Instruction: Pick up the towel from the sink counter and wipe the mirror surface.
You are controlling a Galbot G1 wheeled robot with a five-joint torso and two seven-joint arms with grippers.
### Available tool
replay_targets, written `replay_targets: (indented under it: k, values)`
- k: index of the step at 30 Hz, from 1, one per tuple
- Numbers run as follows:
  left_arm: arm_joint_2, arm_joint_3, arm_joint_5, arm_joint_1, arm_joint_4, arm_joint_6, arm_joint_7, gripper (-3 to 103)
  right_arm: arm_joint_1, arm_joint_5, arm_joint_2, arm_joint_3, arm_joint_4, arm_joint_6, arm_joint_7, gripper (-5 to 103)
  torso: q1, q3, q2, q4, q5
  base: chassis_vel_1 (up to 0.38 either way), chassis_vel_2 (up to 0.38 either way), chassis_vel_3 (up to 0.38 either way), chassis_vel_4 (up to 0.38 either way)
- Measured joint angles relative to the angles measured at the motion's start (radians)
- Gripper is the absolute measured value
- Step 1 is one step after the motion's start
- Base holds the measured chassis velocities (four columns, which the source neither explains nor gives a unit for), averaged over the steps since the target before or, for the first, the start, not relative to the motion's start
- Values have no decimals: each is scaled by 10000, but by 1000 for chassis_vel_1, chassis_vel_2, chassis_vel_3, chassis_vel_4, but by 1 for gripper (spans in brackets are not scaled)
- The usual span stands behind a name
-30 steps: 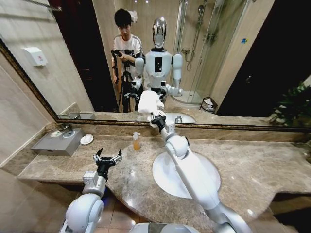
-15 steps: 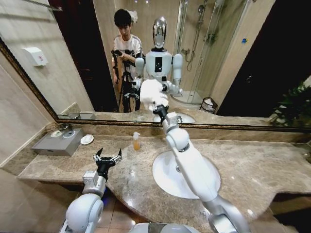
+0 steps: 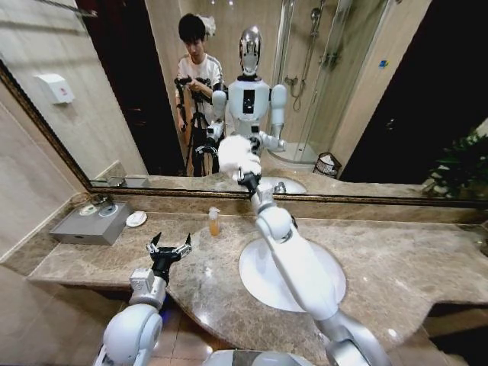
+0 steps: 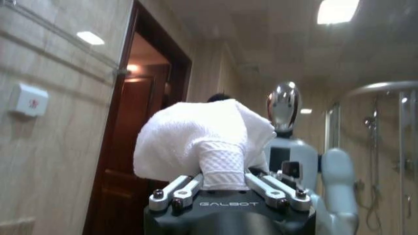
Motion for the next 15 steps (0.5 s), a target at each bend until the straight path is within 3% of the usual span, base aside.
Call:
replay_targets:
  k: [15]
  values:
    - [0, -1, 1, 0, 0, 0, 0, 100, -1345, -304, -10, -77, -917, 147, -276, 12, -1, 1, -1, -1, 2, 0, 0, 0, 0]
